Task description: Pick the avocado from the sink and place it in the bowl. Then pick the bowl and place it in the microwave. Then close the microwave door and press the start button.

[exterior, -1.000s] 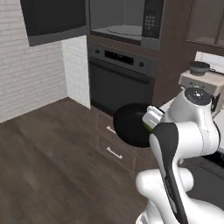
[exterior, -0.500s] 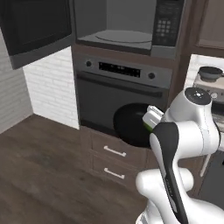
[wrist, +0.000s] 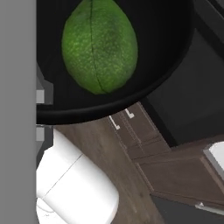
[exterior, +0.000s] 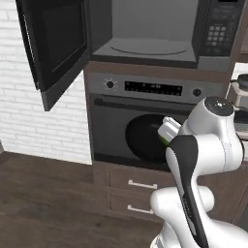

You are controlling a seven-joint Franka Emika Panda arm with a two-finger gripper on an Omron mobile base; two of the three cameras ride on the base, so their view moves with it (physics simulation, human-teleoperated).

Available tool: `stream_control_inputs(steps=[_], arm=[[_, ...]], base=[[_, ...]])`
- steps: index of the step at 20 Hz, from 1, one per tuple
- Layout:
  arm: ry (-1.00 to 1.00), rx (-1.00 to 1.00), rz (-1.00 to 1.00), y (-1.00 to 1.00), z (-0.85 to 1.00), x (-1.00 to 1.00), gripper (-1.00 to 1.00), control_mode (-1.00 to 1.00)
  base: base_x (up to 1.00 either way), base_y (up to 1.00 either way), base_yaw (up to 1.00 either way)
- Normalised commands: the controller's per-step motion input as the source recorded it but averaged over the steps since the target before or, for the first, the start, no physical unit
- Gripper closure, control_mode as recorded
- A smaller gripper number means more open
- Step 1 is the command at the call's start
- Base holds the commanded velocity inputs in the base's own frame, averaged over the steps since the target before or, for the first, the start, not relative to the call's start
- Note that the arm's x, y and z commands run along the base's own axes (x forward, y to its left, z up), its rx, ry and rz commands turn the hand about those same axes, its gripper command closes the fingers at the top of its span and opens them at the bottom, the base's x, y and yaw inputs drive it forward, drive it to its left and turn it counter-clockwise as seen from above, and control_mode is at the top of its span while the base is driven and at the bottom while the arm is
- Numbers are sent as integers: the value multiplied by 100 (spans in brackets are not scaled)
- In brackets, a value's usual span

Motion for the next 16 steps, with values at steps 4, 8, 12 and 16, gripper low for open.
stream_control_inputs(steps=[4, 8, 12, 16], arm=[[0, 0, 0, 0, 0, 0, 100, 100], [0, 0, 0, 0, 0, 0, 100, 100], [0, 0, 0, 0, 0, 0, 100, 100], [0, 0, 0, 0, 0, 0, 100, 100]], base=[[50, 69, -33], [5, 0, 0], [29, 0, -18], [36, 3, -35]])
